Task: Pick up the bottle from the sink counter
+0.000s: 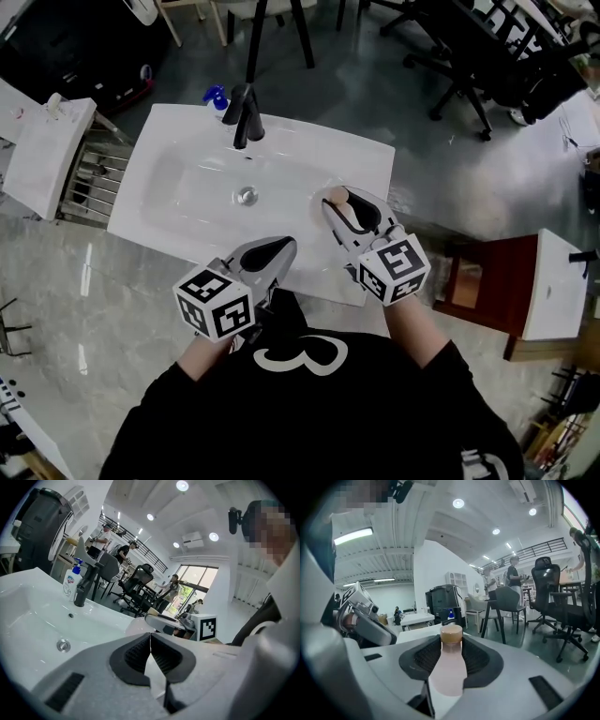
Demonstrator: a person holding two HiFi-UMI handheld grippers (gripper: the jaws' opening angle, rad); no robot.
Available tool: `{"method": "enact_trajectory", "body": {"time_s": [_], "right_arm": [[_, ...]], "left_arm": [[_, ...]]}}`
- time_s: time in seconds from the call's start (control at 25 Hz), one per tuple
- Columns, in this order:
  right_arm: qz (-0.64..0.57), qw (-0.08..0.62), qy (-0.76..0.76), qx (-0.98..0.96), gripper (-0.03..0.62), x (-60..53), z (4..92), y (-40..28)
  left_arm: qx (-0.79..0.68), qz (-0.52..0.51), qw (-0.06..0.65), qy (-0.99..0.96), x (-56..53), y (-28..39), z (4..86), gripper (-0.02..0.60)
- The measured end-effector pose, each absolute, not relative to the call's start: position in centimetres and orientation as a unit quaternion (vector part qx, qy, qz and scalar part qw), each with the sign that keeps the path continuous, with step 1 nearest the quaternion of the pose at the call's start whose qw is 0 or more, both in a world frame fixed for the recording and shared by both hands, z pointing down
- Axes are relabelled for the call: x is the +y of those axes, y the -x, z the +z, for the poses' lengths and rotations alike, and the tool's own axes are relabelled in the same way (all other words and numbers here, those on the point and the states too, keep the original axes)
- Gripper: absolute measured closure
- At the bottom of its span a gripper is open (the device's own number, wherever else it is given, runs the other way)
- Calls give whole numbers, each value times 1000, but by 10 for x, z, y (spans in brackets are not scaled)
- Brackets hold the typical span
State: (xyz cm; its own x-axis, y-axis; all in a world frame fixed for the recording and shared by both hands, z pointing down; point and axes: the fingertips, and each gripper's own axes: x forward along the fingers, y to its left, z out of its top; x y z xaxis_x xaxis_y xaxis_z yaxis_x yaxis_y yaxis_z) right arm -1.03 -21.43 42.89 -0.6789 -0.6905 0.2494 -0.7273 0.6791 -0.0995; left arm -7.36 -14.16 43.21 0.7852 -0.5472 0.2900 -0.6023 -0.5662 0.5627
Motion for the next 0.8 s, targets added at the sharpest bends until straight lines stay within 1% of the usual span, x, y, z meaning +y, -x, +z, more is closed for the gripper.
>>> {"method": "enact_trajectory", "body": {"time_s": [0.4,0.8], "right_arm": [[82,89,-369,-922,456,-159,402,0],[68,66,-361,-928,456,-113,364,-7]], "left_arm": [[-349,34,299,-887,-100,64,404,566],[-359,19,265,-895,-62,57,369,566]]}}
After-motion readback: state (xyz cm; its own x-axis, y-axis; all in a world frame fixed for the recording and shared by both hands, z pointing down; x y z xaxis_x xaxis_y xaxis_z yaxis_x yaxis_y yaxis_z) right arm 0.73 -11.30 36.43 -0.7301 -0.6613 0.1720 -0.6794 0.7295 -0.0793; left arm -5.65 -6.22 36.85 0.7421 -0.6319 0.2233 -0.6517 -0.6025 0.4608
